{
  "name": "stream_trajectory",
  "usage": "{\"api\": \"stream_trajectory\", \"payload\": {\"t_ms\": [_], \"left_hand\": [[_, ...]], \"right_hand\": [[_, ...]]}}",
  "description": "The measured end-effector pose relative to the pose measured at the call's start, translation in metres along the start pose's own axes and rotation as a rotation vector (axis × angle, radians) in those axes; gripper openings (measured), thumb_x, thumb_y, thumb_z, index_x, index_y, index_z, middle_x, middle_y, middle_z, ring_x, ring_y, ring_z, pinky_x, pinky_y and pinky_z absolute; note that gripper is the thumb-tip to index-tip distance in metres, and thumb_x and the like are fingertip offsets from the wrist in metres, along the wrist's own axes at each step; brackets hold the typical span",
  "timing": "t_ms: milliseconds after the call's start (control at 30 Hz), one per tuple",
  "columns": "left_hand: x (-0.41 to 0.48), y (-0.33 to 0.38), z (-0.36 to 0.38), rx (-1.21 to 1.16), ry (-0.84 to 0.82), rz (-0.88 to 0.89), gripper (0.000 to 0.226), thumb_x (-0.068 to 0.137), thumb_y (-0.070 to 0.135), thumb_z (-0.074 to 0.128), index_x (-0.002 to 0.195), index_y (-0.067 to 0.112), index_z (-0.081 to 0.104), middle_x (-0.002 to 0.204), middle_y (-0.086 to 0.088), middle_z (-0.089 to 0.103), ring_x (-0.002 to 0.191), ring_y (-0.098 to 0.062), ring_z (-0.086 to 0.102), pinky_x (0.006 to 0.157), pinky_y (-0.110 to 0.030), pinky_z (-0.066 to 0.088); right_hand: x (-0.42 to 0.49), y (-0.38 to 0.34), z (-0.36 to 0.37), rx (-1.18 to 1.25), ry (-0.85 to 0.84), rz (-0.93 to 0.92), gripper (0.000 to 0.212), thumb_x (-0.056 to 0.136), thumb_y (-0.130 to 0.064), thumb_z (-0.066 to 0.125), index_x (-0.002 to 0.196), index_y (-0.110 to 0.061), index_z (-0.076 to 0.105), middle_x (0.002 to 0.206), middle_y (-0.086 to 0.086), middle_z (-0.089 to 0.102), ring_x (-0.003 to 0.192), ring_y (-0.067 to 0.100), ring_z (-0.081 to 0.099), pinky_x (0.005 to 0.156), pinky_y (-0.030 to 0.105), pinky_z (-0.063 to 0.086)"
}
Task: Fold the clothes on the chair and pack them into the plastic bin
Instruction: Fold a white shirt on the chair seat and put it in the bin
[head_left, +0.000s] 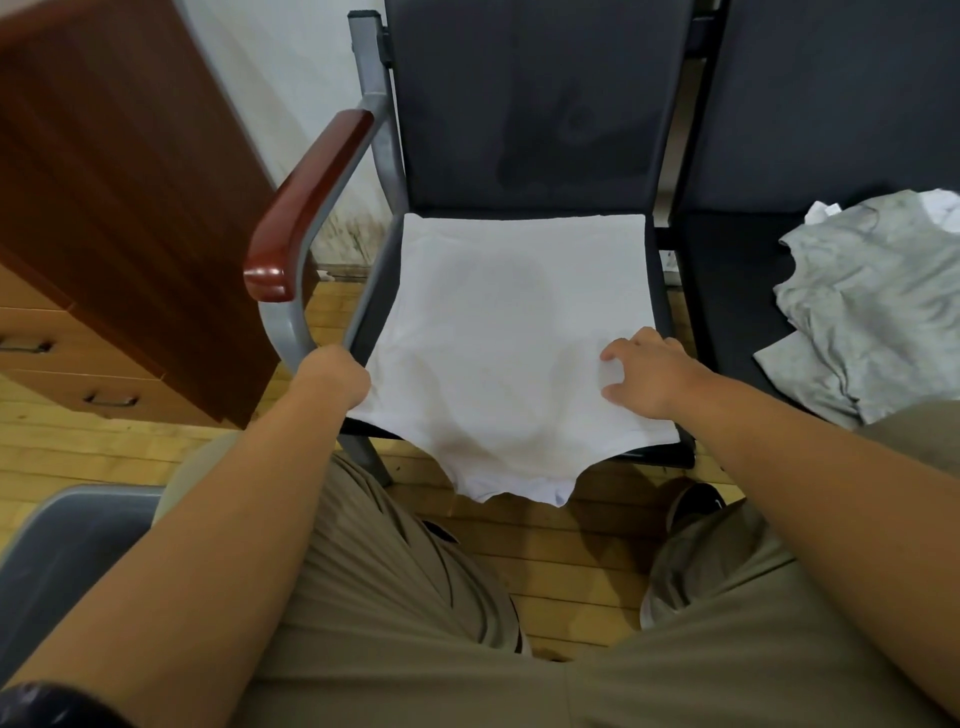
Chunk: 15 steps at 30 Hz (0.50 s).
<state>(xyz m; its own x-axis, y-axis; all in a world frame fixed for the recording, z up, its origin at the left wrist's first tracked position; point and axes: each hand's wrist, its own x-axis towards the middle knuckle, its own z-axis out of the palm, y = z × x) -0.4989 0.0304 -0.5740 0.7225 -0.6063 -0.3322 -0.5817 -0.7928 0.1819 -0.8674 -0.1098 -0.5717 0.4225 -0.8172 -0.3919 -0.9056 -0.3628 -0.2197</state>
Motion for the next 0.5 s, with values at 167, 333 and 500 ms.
{"api": "stream_trajectory", "payload": {"t_ms": [167, 333, 500], "left_hand": [[-0.018, 0.001, -0.005, -0.032, 0.055, 0.039, 0.028, 0.102, 0.021, 0.054, 0.119, -0.001, 0.056, 0.103, -0.017, 0.062, 0.089, -0.033, 0.062, 0.07, -0.042, 0.051], [-0.067, 0.003, 0.014, -0.408, -0.54, -0.011, 0.026, 0.104, 0.028, 0.063, 0.104, 0.004, 0.075, 0.081, -0.005, 0.072, 0.063, -0.019, 0.058, 0.06, -0.03, 0.048], [-0.08, -0.01, 0.06, -0.446, -0.804, -0.074, 0.031, 0.104, 0.032, 0.066, 0.121, 0.007, 0.071, 0.097, -0.01, 0.078, 0.066, -0.016, 0.065, 0.061, -0.03, 0.053]], "right_hand": [[-0.014, -0.011, -0.001, 0.114, 0.06, 0.007, 0.05, 0.103, -0.039, 0.059, 0.15, -0.023, 0.051, 0.148, 0.008, 0.043, 0.136, 0.033, 0.045, 0.106, 0.043, 0.049], [-0.044, -0.034, 0.007, 0.623, -0.057, 0.037, 0.018, 0.103, -0.028, 0.062, 0.11, -0.016, 0.074, 0.099, 0.007, 0.074, 0.084, 0.02, 0.069, 0.073, 0.035, 0.059], [-0.07, -0.033, 0.056, 0.664, -0.436, 0.195, 0.024, 0.097, -0.036, 0.073, 0.11, -0.016, 0.078, 0.082, 0.0, 0.075, 0.069, 0.02, 0.059, 0.063, 0.032, 0.055]]}}
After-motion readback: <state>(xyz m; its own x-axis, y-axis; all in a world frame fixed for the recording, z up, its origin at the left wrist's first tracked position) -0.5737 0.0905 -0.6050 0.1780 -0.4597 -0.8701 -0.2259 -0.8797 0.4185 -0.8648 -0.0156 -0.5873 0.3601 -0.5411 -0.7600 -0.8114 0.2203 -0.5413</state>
